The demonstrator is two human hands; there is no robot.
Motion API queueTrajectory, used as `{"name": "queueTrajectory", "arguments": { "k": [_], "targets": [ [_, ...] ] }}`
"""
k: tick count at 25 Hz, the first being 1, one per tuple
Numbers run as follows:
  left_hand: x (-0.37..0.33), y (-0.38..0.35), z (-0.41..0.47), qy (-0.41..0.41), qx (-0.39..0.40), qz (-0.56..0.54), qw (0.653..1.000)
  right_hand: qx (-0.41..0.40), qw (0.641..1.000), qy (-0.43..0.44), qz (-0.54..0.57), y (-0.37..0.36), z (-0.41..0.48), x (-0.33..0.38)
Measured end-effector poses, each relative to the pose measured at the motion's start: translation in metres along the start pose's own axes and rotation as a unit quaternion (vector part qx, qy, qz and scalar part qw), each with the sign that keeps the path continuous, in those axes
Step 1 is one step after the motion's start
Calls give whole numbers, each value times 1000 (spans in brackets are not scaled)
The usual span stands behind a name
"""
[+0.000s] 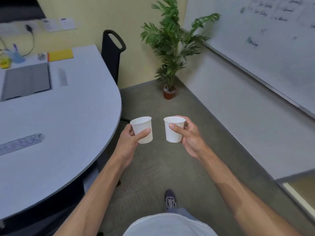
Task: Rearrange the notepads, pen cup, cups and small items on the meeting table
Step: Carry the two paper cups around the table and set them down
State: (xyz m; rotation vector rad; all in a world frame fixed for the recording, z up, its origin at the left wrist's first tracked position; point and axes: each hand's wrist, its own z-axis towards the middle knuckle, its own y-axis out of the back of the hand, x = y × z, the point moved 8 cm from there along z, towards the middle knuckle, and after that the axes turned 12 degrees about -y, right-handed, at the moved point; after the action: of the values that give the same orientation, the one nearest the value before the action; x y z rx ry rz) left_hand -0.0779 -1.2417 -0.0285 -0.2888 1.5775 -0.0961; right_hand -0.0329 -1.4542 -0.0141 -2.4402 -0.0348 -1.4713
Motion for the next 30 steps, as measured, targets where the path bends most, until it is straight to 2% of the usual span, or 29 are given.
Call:
{"name": "queueTrajectory", "arguments": {
  "k": [5,10,17,24,30],
  "targets": [
    [-10,0,45,-25,-93,16,995,85,995,-23,-53,-4,82,43],
    [-17,39,76,-33,-193,39,980,169,981,-49,-80,-53,153,65],
    [-22,146,121,-35,-332,57,941,254,956,-83,-120,-163,264,83],
    [-40,252,176,-45,-414,41,908,300,930,-120,-173,-295,354,87],
    [-49,320,177,-47,-491,44,869,348,900,-140,-223,-381,391,76]
  ]
}}
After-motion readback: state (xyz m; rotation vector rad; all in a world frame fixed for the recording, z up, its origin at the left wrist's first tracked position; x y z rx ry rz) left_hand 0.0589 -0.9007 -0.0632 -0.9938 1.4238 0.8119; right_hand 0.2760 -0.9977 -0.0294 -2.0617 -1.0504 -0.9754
